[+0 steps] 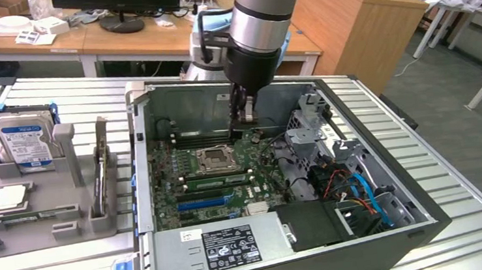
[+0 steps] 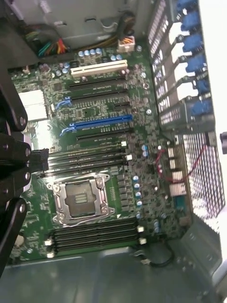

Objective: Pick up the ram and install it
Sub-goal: 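Press down the ram until it locks into place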

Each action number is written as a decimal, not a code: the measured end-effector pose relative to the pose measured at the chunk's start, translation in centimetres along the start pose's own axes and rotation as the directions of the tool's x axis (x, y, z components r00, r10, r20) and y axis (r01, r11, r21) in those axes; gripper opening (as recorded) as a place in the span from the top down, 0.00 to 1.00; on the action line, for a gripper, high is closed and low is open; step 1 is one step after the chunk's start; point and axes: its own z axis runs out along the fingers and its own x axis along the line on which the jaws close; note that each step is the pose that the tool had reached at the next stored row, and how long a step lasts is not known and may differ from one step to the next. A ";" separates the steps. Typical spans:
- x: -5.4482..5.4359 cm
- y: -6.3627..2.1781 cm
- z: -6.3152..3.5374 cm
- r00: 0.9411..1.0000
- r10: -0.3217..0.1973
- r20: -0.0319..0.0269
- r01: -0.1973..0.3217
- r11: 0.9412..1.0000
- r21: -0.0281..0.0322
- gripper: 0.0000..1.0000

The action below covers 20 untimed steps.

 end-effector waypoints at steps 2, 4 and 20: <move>0.0 0.00 0.01 0.999 0.036 0.001 -0.036 0.999 0.002 0.89; 0.0 0.00 0.01 0.997 0.072 0.001 -0.072 0.997 0.003 0.89; 0.0 0.00 0.11 0.936 0.351 0.008 -0.351 0.936 0.014 0.89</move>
